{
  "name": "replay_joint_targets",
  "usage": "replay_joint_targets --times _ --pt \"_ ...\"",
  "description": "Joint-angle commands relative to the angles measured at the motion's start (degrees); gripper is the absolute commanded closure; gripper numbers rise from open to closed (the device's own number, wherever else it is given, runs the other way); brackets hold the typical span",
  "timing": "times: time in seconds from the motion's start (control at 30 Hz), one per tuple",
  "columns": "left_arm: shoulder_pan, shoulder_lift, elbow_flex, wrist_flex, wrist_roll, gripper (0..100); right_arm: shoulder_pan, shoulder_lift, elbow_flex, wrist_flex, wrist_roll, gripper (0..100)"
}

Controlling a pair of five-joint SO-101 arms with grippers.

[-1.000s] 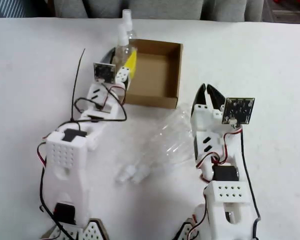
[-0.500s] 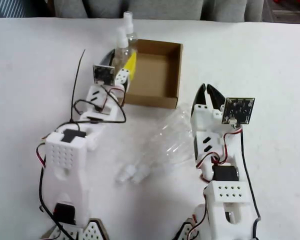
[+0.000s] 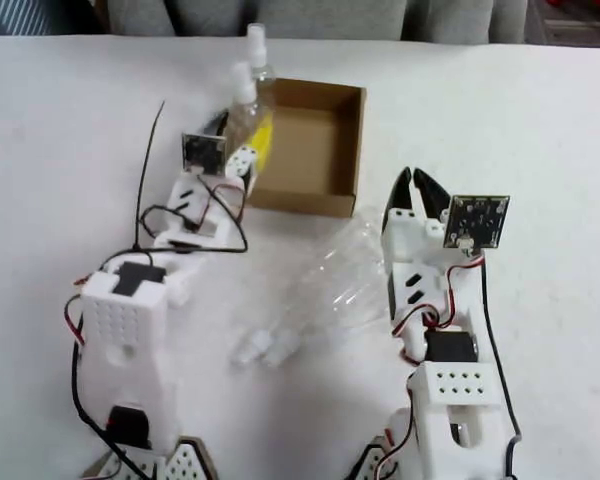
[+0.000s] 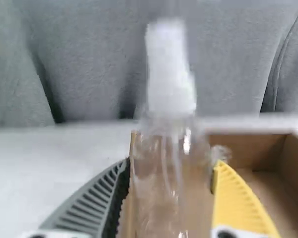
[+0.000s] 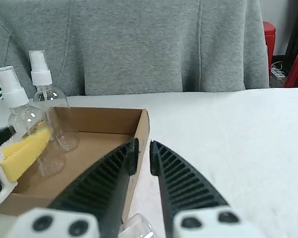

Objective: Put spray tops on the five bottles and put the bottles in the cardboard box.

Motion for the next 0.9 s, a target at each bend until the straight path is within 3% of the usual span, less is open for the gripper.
replay_joint_targets --times 0.0,0.37,0.87 --pt "0.7 -2.5 0.4 2.3 -0.4 72 0.4 0.1 -0.5 -1.0 0.0 98.2" --pt "0.7 -2.9 0.4 2.1 -0.4 72 0.4 0.1 -0.5 -1.0 0.0 98.2" --pt "0.4 -15.3 8.4 -0.1 2.7 72 0.3 0.1 -0.5 -1.0 0.1 98.2"
